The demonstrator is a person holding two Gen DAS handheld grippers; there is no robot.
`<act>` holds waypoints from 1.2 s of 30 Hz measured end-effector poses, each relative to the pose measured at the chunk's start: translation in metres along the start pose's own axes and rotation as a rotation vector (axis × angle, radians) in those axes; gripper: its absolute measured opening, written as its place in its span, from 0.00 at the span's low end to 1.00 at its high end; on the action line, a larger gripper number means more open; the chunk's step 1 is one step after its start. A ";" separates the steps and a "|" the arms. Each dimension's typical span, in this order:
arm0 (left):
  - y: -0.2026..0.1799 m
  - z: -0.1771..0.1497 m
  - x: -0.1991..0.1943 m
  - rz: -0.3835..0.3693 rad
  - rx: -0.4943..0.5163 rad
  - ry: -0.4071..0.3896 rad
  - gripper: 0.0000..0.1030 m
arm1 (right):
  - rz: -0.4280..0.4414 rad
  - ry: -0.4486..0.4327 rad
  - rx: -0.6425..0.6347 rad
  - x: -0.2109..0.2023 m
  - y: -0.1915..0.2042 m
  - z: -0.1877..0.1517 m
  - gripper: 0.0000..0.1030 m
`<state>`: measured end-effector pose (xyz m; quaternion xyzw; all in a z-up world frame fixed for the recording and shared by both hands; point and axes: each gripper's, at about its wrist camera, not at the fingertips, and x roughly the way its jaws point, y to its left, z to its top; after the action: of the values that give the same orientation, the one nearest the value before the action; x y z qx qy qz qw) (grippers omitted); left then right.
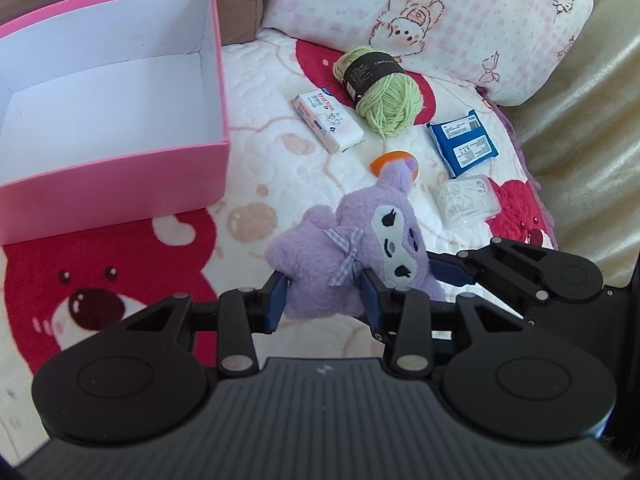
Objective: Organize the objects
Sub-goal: 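Lift the purple plush with the right gripper and carry it over the pink box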
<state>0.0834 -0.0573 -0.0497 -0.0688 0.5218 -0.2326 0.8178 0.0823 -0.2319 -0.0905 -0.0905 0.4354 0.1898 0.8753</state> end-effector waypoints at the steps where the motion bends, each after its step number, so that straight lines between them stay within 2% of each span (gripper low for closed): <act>1: 0.001 -0.001 -0.004 0.001 -0.004 0.000 0.37 | 0.007 0.001 -0.001 -0.002 0.002 0.001 0.52; 18: 0.016 0.001 -0.075 0.011 0.015 -0.103 0.37 | 0.003 -0.054 -0.090 -0.044 0.041 0.036 0.52; 26: 0.032 0.003 -0.097 0.033 -0.008 -0.113 0.37 | 0.016 -0.067 -0.122 -0.049 0.062 0.052 0.52; 31: 0.046 0.019 -0.115 0.053 -0.022 -0.154 0.37 | 0.002 -0.103 -0.180 -0.051 0.077 0.075 0.52; 36: 0.067 0.038 -0.125 0.089 -0.071 -0.182 0.37 | 0.025 -0.133 -0.196 -0.039 0.085 0.103 0.50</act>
<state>0.0945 0.0532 0.0462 -0.0954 0.4559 -0.1700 0.8684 0.1015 -0.1308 0.0033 -0.1574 0.3567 0.2478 0.8869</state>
